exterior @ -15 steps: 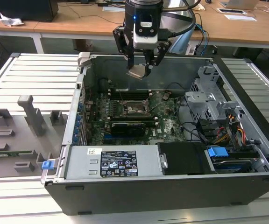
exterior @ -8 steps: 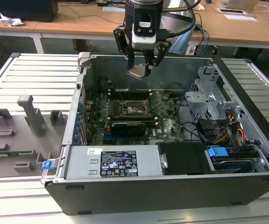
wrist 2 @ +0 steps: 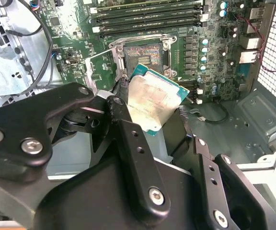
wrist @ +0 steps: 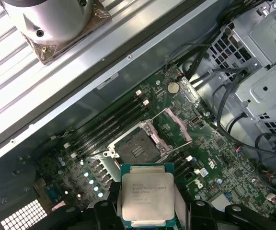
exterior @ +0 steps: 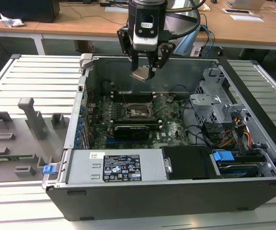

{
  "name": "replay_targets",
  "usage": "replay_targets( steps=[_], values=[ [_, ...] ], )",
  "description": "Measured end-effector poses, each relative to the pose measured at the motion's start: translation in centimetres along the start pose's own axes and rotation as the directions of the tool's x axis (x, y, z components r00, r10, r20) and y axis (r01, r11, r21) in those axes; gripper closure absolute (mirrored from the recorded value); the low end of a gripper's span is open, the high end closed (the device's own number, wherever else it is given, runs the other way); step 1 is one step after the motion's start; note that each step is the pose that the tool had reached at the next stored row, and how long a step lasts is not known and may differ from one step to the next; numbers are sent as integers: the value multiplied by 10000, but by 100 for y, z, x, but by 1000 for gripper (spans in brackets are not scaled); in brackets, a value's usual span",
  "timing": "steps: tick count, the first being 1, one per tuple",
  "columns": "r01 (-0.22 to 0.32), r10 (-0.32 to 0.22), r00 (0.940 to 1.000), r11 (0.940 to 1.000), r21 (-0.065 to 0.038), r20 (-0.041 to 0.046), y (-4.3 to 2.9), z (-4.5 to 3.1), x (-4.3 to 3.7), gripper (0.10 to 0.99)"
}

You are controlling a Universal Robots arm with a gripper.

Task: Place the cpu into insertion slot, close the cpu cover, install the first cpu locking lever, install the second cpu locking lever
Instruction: 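Place the cpu into insertion slot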

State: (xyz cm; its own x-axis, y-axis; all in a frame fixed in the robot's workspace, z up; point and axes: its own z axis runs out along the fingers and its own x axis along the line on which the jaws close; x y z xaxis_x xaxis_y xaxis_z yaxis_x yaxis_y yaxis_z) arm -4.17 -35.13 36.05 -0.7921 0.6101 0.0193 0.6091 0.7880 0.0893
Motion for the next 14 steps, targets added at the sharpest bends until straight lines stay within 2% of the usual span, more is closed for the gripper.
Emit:
replay_targets(
  steps=[7, 14],
  values=[
    [-251, 251, 9997, 9997, -6, 22, 0, 10, 0, 557],
    [-324, 324, 9995, 9995, 14, 46, -6, 65, -1, 557]
  ],
)
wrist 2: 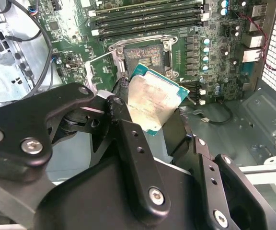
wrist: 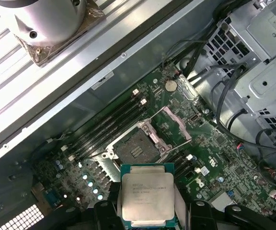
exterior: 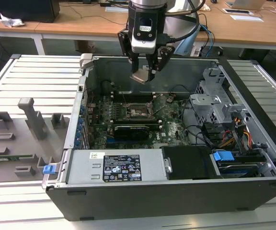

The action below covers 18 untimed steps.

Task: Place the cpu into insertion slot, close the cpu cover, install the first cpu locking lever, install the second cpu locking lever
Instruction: 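Place the cpu into insertion slot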

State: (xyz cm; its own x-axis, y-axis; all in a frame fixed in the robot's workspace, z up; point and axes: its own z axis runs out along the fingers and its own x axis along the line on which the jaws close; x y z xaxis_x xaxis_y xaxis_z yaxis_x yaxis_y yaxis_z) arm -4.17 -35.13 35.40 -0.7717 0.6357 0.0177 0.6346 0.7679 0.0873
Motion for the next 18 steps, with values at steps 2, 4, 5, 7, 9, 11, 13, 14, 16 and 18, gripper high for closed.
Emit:
replay_targets(
  steps=[2, 4, 5, 7, 9, 11, 13, 14, 16, 18],
  values=[
    [-302, 302, 9995, 9995, -4, 28, -1, 10, 0, 557],
    [-555, 555, 9984, 9985, -9, 51, -1, 18, -1, 557],
    [-786, 786, 9969, 9969, -14, 70, -2, 25, -1, 557],
    [-966, 966, 9953, 9953, -19, 86, -3, 31, -1, 557],
    [-1086, 1086, 9940, 9941, -22, 96, -3, 35, -1, 557],
    [-1241, 1241, 9922, 9923, -27, 109, -3, 40, -1, 557],
    [-1344, 1344, 9909, 9909, -30, 118, -4, 44, -1, 557],
    [-1388, 1388, 9902, 9903, -31, 122, -4, 46, -1, 557],
    [-1490, 1490, 9888, 9888, -34, 131, -4, 50, -1, 557],
    [-1612, 1613, 9868, 9869, -38, 141, -5, 54, -1, 557]
  ],
)
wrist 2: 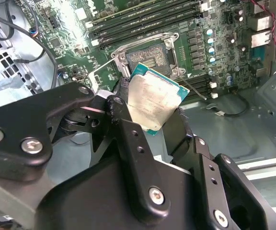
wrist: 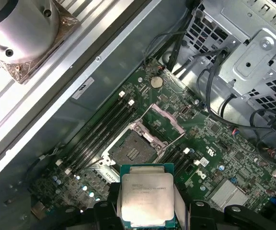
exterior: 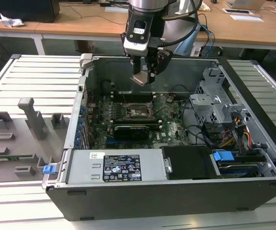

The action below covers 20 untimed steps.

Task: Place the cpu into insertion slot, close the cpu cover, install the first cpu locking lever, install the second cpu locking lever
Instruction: 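Place the cpu into insertion slot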

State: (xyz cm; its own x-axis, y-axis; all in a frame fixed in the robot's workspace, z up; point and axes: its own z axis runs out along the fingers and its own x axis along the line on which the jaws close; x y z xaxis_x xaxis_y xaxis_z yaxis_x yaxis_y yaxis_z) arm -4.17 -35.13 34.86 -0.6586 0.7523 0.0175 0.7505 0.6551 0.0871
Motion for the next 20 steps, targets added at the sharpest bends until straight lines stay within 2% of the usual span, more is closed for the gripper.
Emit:
replay_targets(
  steps=[20],
  values=[
    [-800, 801, 9968, 9968, -16, 70, -3, 31, -1, 557]
  ],
)
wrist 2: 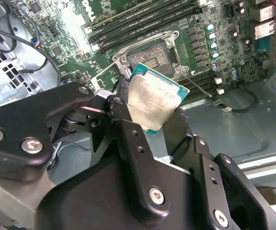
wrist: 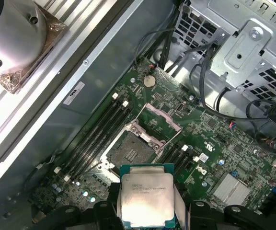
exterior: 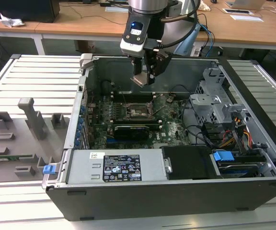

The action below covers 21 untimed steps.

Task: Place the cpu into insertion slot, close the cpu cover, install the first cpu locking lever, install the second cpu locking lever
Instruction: 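Place the cpu into insertion slot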

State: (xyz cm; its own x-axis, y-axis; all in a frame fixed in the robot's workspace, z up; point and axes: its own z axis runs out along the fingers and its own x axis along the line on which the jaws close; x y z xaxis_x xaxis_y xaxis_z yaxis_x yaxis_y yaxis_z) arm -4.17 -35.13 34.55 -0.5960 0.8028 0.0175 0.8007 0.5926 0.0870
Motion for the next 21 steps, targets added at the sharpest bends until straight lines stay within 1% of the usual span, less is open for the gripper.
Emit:
replay_targets(
  steps=[12, 21],
  values=[
    [-398, 398, 9992, 9992, -8, 34, -1, 17, 0, 557],
    [-729, 729, 9973, 9973, -16, 62, -3, 35, 0, 557]
  ],
)
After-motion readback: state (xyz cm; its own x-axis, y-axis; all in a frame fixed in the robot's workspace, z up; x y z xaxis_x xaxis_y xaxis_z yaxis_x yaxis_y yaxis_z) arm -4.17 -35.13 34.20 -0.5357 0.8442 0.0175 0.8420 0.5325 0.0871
